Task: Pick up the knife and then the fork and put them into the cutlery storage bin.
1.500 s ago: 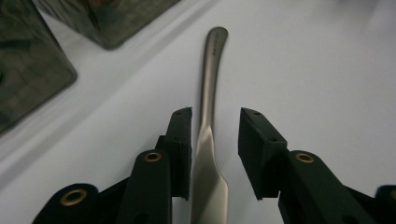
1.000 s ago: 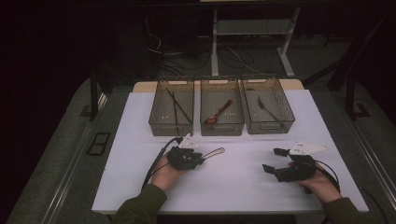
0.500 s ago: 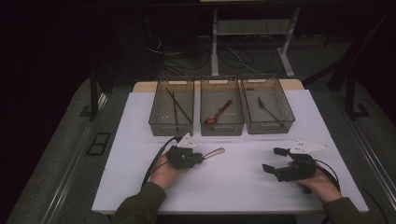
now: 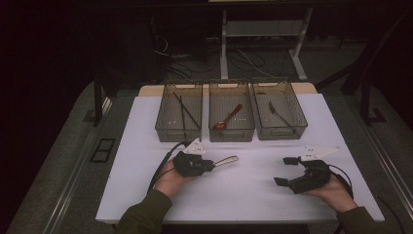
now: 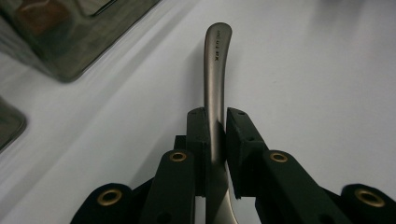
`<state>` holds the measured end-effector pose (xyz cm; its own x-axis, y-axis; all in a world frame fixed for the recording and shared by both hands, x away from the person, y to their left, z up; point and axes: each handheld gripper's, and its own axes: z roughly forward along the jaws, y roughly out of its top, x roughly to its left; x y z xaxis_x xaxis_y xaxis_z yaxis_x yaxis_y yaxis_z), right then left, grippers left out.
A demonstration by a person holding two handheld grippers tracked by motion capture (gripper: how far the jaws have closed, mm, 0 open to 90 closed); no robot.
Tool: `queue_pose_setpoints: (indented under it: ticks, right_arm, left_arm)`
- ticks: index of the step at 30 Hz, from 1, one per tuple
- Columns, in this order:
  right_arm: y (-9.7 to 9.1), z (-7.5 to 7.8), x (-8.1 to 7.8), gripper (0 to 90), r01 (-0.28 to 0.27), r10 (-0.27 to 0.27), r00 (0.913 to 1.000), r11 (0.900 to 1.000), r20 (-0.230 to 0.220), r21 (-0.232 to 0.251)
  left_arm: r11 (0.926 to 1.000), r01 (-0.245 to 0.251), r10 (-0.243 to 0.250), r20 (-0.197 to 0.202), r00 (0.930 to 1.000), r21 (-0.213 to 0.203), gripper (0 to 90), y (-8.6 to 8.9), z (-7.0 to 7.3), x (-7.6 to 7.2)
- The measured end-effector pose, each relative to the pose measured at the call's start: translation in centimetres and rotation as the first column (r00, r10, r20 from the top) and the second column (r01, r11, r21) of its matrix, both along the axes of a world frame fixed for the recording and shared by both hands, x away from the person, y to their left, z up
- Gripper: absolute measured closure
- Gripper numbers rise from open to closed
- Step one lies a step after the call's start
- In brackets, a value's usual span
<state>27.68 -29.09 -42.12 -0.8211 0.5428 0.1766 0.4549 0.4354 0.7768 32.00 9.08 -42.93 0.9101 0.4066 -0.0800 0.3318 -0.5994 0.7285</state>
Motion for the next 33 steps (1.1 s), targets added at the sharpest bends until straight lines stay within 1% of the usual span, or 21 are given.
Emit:
queue_pose_setpoints:
  ticks: [1,3,4,6,9,12,14,16,17,20,21,22,24,25,26,27,29,30,31,32,33]
  right_arm:
    - [0.1,0.1,0.1,15.5,-0.026,0.026,0.9997,0.9995,0.0,-0.02]
    - [0.6,0.3,0.2,15.4,-0.051,0.052,0.9985,0.9961,0.018,-0.072]
    - [0.8,0.4,0.3,15.5,-0.065,0.067,0.9975,0.9942,0.021,-0.086]
    - [1.2,0.8,0.6,15.5,-0.081,0.085,0.9959,0.9909,0.031,-0.108]
    - [1.8,1.4,1.1,15.8,-0.106,0.111,0.9931,0.9876,0.038,-0.116]
    - [2.9,2.0,1.3,16.0,-0.171,0.175,0.9844,0.9762,0.021,-0.134]
    - [3.5,2.3,1.4,18.2,-0.202,0.206,0.9784,0.9695,0.018,-0.139]
    - [4.3,2.6,1.7,19.8,-0.242,0.249,0.9682,0.9577,0.026,-0.156]
    - [4.5,2.7,1.8,20.2,-0.252,0.26,0.9652,0.9544,0.028,-0.159]
    - [5.8,3.1,2.1,22.4,-0.292,0.305,0.9513,0.9368,0.043,-0.192]
    - [6.2,3.2,2.3,23.0,-0.316,0.334,0.9413,0.9243,0.05,-0.213]
    - [6.6,3.3,2.4,25.0,-0.327,0.347,0.9365,0.9182,0.054,-0.224]
    - [7.4,3.3,2.5,30.1,-0.364,0.385,0.9219,0.8985,0.043,-0.246]
    - [7.8,3.3,2.6,33.0,-0.379,0.401,0.9151,0.8893,0.04,-0.256]
    - [8.2,3.2,2.7,36.5,-0.404,0.429,0.9026,0.8752,0.038,-0.266]
    - [8.6,3.1,2.8,38.2,-0.419,0.442,0.8967,0.8652,0.025,-0.276]
    - [9.3,2.9,2.8,42.7,-0.445,0.466,0.8846,0.8467,0.005,-0.292]
    - [9.7,2.8,2.7,44.5,-0.453,0.471,0.882,0.8412,-0.01,-0.296]
    - [9.9,2.7,2.7,48.2,-0.454,0.472,0.8814,0.838,-0.016,-0.302]
    - [10.1,2.6,2.7,52.3,-0.464,0.478,0.8776,0.8313,-0.03,-0.306]
    - [10.3,2.5,2.8,54.3,-0.476,0.49,0.8711,0.8242,-0.037,-0.306]
  left_arm:
    - [0.9998,0.017,-0.017,0.003,0.9998,0.0,79.1,-0.2,0.2,-0.2]
    - [0.9992,0.041,-0.041,0.007,0.9991,0.003,79.2,-0.5,0.5,-0.4]
    - [0.9988,0.049,-0.049,0.008,0.9988,0.004,79.2,-0.7,0.6,-0.5]
    - [0.9971,0.074,-0.074,0.015,0.9971,0.016,79.2,-1.2,0.9,-0.8]
    - [0.9938,0.11,-0.11,0.014,0.9938,0.015,79.1,-2.0,1.4,-1.3]
    - [0.989,0.147,-0.147,0.019,0.9889,0.017,79.1,-2.8,1.9,-1.7]
    - [0.9822,0.186,-0.187,0.023,0.9821,0.025,79.1,-3.7,2.3,-1.8]
    - [0.976,0.216,-0.217,0.03,0.9758,0.031,79.1,-4.5,2.6,-1.9]
    - [0.9717,0.233,-0.234,0.031,0.9717,0.036,79.1,-5.0,2.8,-1.9]
    - [0.9598,0.277,-0.279,0.04,0.9595,0.045,79.1,-6.3,3.3,-2.1]
    - [0.9561,0.289,-0.291,0.043,0.9557,0.046,79.1,-6.6,3.4,-2.1]
    - [0.9528,0.3,-0.302,0.046,0.9523,0.047,79.1,-6.9,3.4,-2.2]
    - [0.9485,0.312,-0.314,0.047,0.9481,0.055,79.1,-7.4,3.5,-2.4]
    - [0.9442,0.323,-0.327,0.052,0.9438,0.064,79.1,-7.7,3.6,-2.4]
    - [0.9416,0.33,-0.333,0.047,0.9416,0.068,79.1,-7.9,3.7,-2.5]
    - [0.9354,0.344,-0.35,0.063,0.9348,0.08,79.1,-8.1,3.8,-2.4]
    - [0.9344,0.348,-0.353,0.053,0.9343,0.074,79.1,-8.4,4.0,-2.6]
    - [0.9308,0.355,-0.361,0.062,0.9305,0.085,79.1,-8.6,4.2,-2.6]
    - [0.9308,0.356,-0.361,0.06,0.9305,0.083,79.1,-8.7,4.3,-2.6]
    - [0.926,0.366,-0.372,0.062,0.9262,0.094,79.1,-8.7,4.4,-2.5]
    - [0.9249,0.368,-0.375,0.074,0.924,0.096,79.1,-8.8,4.5,-2.5]
